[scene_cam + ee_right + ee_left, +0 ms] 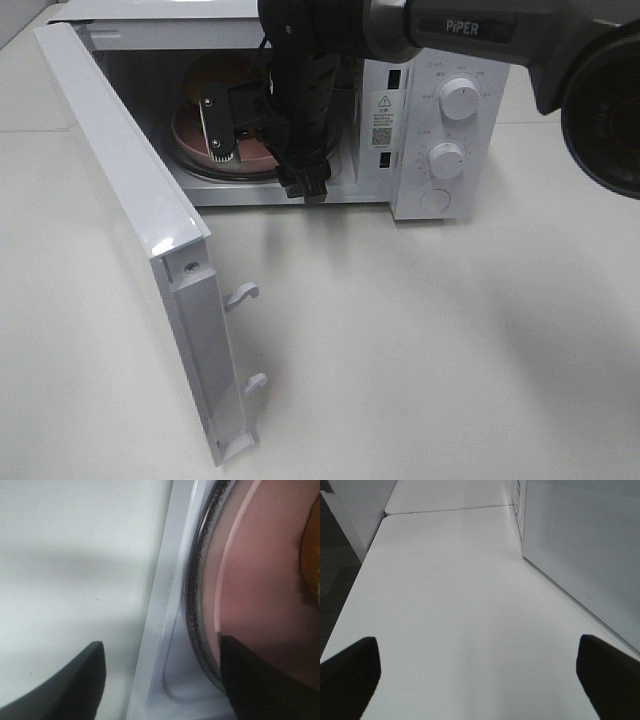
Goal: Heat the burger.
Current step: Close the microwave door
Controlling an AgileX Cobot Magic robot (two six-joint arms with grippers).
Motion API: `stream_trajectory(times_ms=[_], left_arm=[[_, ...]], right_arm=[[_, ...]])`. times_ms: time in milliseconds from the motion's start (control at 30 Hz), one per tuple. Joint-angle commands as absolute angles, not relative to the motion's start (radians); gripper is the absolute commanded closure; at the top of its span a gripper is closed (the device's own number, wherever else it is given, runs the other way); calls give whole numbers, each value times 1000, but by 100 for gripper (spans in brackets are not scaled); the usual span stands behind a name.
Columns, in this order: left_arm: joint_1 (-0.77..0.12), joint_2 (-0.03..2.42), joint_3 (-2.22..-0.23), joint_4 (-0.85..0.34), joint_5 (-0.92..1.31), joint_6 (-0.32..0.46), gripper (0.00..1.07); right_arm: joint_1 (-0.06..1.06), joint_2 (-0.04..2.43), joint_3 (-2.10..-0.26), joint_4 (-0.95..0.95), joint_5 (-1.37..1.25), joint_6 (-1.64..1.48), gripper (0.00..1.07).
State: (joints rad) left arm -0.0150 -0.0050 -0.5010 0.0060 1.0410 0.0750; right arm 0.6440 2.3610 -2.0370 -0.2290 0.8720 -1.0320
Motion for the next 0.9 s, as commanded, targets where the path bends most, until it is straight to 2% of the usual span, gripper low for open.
stream_trajectory(times_ms=[33,300,900], left_arm=[[-20,-25,-499,6,1034,73,6],[-20,-25,-499,6,1034,73,6],[-20,-25,-499,6,1034,73,6]], right_arm=[[643,2331,-2025,-216,895,-1021,40],[643,2206,-1831,-208,852,-1025,40],[643,2011,-1615,-196,817,-961,40]])
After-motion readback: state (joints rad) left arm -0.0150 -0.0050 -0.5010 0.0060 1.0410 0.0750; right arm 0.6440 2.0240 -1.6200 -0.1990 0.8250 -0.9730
